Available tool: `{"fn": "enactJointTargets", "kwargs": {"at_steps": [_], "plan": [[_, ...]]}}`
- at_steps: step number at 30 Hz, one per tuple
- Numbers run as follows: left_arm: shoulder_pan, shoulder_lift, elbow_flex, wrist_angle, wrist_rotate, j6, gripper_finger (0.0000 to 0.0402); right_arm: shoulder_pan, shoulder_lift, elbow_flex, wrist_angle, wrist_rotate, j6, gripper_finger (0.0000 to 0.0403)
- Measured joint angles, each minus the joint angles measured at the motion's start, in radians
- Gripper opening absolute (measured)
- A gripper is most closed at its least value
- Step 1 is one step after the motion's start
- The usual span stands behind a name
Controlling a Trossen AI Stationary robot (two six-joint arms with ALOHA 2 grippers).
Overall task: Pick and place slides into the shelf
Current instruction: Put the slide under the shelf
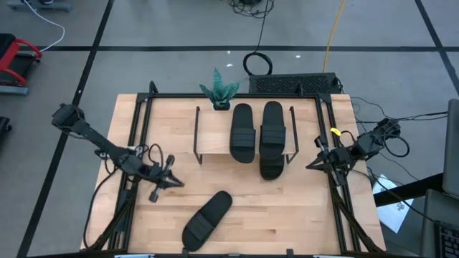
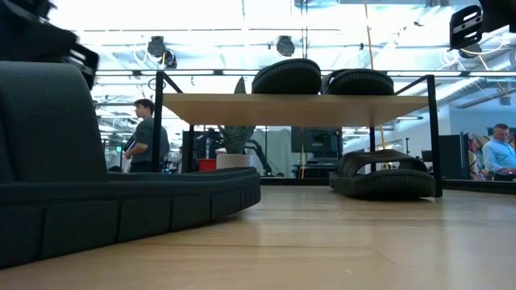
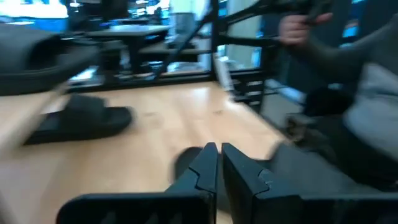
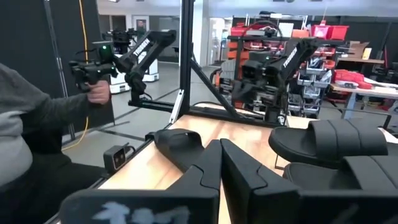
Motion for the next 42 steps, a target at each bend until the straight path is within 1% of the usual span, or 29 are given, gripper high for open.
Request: {"fn": "enactJointTargets", "kwargs": {"at_steps": [2, 4, 9, 13, 16, 19, 21, 25, 27, 29, 32, 35, 37, 40, 42], "plan": [[-0.069, 0.050, 0.014, 0.034, -0.016, -0.012, 0.0019, 0.000, 0.000, 0.000, -0.004, 0.000, -0.002, 0.0000], [-0.139, 0.118, 0.041, 0.051, -0.061, -0.035, 0.0019, 0.000, 0.000, 0.000, -0.005, 0.000, -0.002, 0.0000], [-0.271, 0.364, 0.182, 0.054, -0.176, -0.120, 0.0019, 0.000, 0.000, 0.000, -0.010, 0.002, -0.024, 0.0000], [-0.342, 0.581, 0.324, 0.053, -0.266, -0.132, 0.0019, 0.000, 0.000, 0.000, -0.010, 0.002, -0.030, 0.0000], [-0.381, 0.726, 0.422, 0.052, -0.312, -0.123, 0.0019, 0.000, 0.000, 0.000, -0.011, 0.002, -0.032, 0.0000], [-0.413, 0.841, 0.511, 0.048, -0.366, -0.116, 0.0019, 0.000, 0.000, 0.000, -0.012, 0.002, -0.041, 0.0000], [-0.431, 0.895, 0.568, 0.049, -0.403, -0.110, 0.0019, 0.000, 0.000, 0.000, -0.012, 0.001, -0.042, 0.0000], [-0.453, 0.964, 0.673, 0.048, -0.495, -0.101, 0.0019, 0.000, 0.000, 0.000, -0.012, -0.001, -0.035, 0.0000], [-0.459, 0.978, 0.716, 0.023, -0.567, -0.090, 0.0019, 0.000, 0.000, 0.000, -0.012, -0.001, -0.037, 0.0000], [-0.461, 0.982, 0.756, -0.043, -0.658, -0.105, 0.0019, 0.000, 0.000, 0.000, -0.012, -0.001, -0.040, 0.0000], [-0.459, 0.982, 0.811, -0.185, -0.732, -0.189, 0.0026, 0.000, 0.000, 0.000, -0.013, -0.002, -0.050, 0.0000], [-0.450, 0.982, 0.862, -0.330, -0.745, -0.333, 0.0050, 0.000, 0.000, 0.000, -0.014, -0.002, -0.053, 0.0000], [-0.442, 0.982, 0.888, -0.395, -0.737, -0.386, 0.0075, 0.000, 0.000, 0.000, -0.014, -0.002, -0.053, 0.0000], [-0.426, 0.982, 0.904, -0.458, -0.666, -0.436, 0.0119, 0.000, 0.000, 0.000, -0.014, -0.002, -0.053, 0.0000], [-0.422, 0.982, 0.910, -0.504, -0.647, -0.481, 0.0150, 0.000, 0.000, 0.000, -0.015, -0.002, -0.052, 0.0000]]}}
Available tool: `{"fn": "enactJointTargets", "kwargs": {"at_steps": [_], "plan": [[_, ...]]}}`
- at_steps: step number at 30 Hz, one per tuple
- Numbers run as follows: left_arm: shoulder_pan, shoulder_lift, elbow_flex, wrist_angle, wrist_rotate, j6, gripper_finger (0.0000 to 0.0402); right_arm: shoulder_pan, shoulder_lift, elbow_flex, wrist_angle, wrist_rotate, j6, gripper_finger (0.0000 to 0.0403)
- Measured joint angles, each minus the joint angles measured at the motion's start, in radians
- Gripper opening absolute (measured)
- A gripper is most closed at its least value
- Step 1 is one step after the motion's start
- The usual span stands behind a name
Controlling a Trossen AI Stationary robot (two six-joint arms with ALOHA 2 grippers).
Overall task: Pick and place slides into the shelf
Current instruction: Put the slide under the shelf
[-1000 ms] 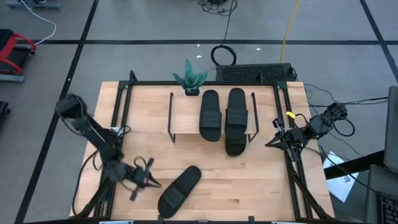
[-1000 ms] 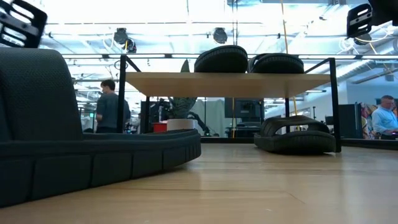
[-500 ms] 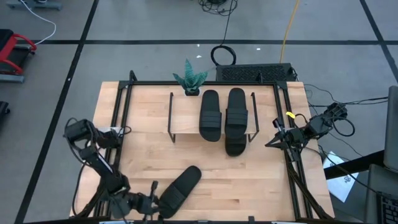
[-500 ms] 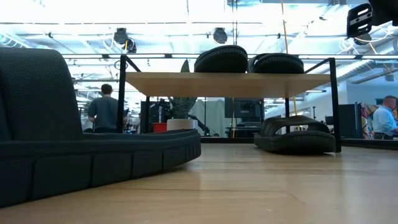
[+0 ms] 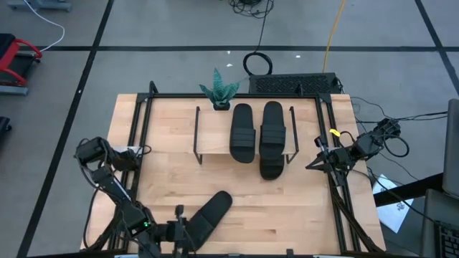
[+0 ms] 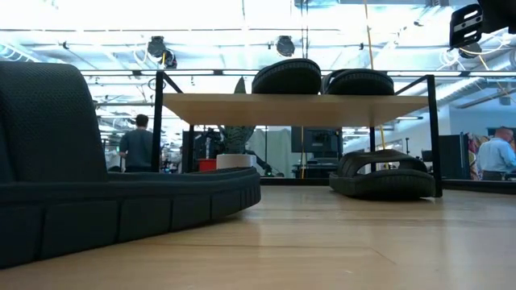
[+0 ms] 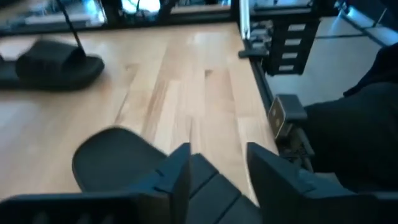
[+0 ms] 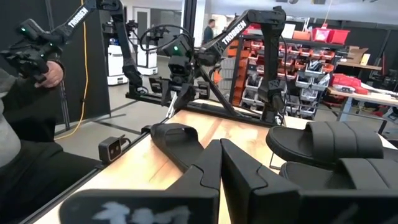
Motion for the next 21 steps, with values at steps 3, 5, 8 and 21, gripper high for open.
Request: {"fn": "enactJointTargets", "kwargs": {"at_steps": [3, 5, 8, 21], "plan": [[0.006, -0.001, 0.023, -0.078, 0.019, -0.030, 0.0195, 0.000, 0.000, 0.000, -0.019, 0.000, 0.013, 0.0000], [0.004, -0.001, 0.031, -0.122, 0.029, -0.032, 0.0222, 0.000, 0.000, 0.000, -0.041, 0.001, 0.026, 0.0000], [0.003, -0.001, 0.031, -0.142, 0.100, -0.029, 0.0260, 0.000, 0.001, -0.002, -0.060, 0.001, 0.045, 0.0000], [-0.017, -0.001, 0.031, -0.206, 0.207, -0.010, 0.0306, 0.000, 0.001, -0.008, -0.034, 0.056, 0.050, 0.0000]]}}
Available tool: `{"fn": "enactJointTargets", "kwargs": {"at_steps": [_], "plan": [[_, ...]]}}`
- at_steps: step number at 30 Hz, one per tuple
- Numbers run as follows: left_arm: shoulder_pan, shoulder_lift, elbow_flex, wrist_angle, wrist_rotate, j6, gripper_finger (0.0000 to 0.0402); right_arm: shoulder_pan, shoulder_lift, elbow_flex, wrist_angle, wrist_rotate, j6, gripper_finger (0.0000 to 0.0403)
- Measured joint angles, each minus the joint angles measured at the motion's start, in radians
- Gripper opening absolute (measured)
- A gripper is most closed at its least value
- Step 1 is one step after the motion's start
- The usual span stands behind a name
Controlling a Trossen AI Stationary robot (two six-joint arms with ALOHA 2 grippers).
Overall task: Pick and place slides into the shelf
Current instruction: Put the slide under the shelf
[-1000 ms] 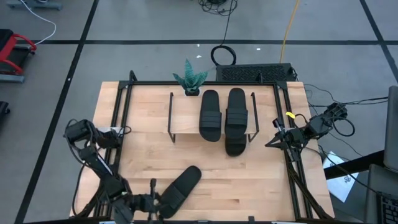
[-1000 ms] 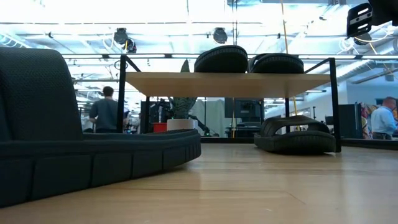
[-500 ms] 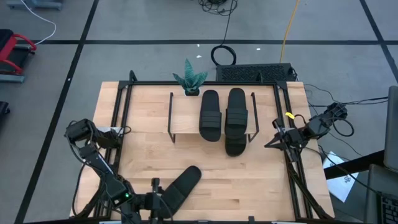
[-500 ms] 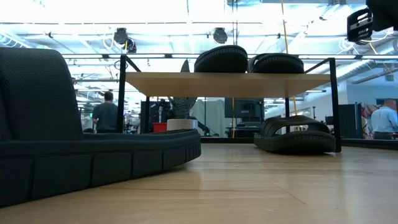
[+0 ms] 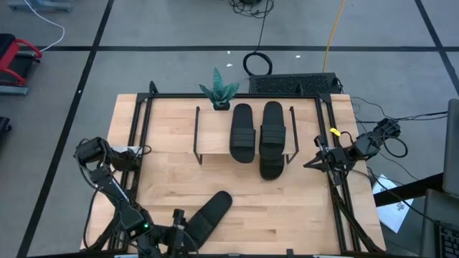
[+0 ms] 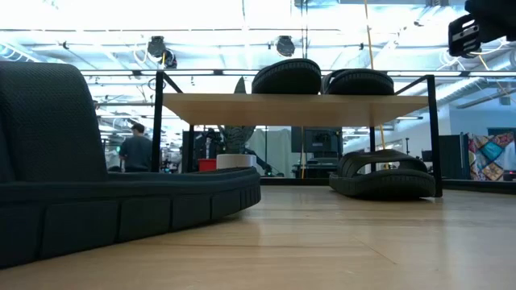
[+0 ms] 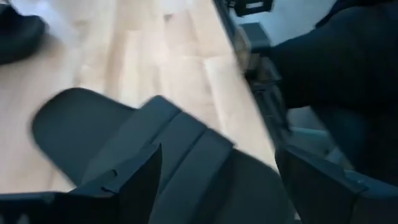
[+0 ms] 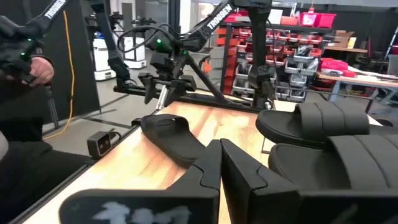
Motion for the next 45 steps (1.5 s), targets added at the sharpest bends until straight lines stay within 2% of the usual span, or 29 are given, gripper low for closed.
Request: {"fn": "enactJointTargets", "kwargs": {"at_steps": [9, 14, 23, 27, 31, 39, 45], "plan": [[0.006, 0.000, 0.000, -0.109, -0.024, -0.002, 0.0304, 0.000, 0.000, 0.000, 0.000, 0.026, 0.026, 0.0000], [0.001, 0.007, 0.000, -0.112, -0.072, 0.073, 0.0303, 0.000, 0.000, 0.000, -0.001, 0.026, 0.026, 0.0000], [-0.019, 0.029, 0.001, -0.100, -0.090, 0.078, 0.0303, 0.000, 0.000, -0.001, -0.001, 0.039, 0.026, 0.0000], [-0.013, 0.080, 0.001, -0.079, -0.108, 0.143, 0.0303, 0.000, 0.000, -0.001, -0.003, 0.077, 0.026, 0.0000], [-0.009, 0.110, 0.001, -0.067, -0.187, 0.230, 0.0303, 0.000, 0.000, -0.001, -0.005, 0.079, 0.030, 0.0000], [0.026, 0.114, 0.001, -0.073, -0.213, 0.322, 0.0303, 0.000, 0.000, -0.002, -0.016, 0.079, 0.052, 0.0000], [0.055, 0.114, 0.001, -0.073, -0.240, 0.376, 0.0303, 0.000, 0.000, -0.053, 0.007, 0.079, 0.050, 0.0000]]}}
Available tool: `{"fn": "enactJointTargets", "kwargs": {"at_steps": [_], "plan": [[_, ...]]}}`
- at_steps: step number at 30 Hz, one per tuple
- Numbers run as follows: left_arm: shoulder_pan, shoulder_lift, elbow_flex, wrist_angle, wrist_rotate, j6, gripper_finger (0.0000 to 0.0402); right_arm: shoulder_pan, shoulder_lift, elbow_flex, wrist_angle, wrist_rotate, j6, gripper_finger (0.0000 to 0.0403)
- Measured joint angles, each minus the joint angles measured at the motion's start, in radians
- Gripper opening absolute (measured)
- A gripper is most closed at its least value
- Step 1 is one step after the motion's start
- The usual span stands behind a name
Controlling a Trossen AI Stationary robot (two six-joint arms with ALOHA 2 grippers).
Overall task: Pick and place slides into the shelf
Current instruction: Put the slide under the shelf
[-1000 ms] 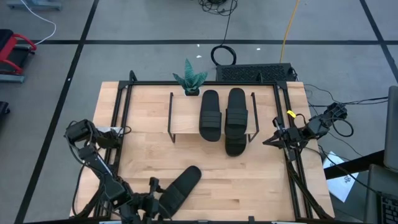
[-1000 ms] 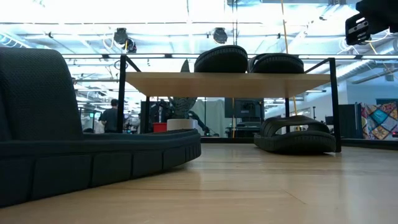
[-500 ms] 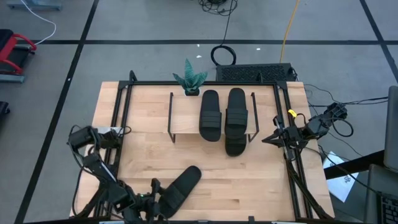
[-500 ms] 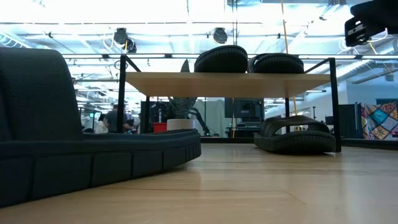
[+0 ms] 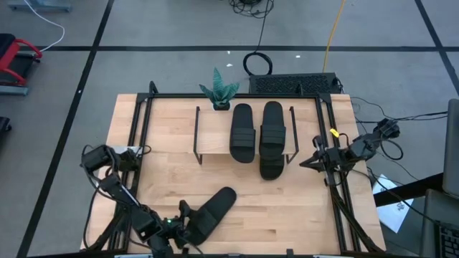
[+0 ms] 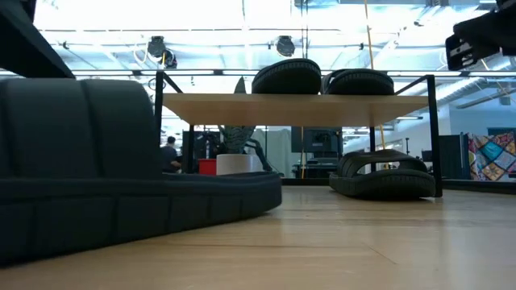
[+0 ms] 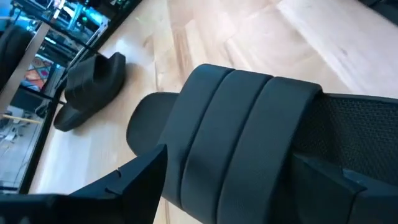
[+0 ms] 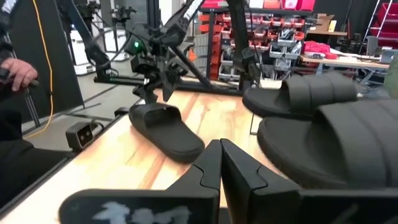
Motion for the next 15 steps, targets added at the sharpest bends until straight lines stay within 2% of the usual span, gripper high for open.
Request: {"fn": "enactJointTargets", "kwargs": {"at_steps": [3, 6, 9, 15], "plan": [[0.024, 0.008, -0.003, -0.002, 0.000, -0.013, 0.0298, 0.000, 0.000, -0.034, 0.035, 0.000, -0.001, 0.0000], [0.050, 0.045, -0.003, -0.022, -0.011, -0.035, 0.0270, 0.000, 0.000, -0.058, 0.089, -0.002, -0.007, 0.0000], [0.068, 0.086, -0.001, -0.012, -0.027, -0.074, 0.0210, 0.000, 0.000, -0.068, 0.130, -0.004, -0.021, 0.0000], [0.074, 0.099, 0.020, -0.027, -0.043, -0.091, 0.0051, 0.000, 0.000, -0.068, 0.166, -0.004, -0.053, 0.0000]]}}
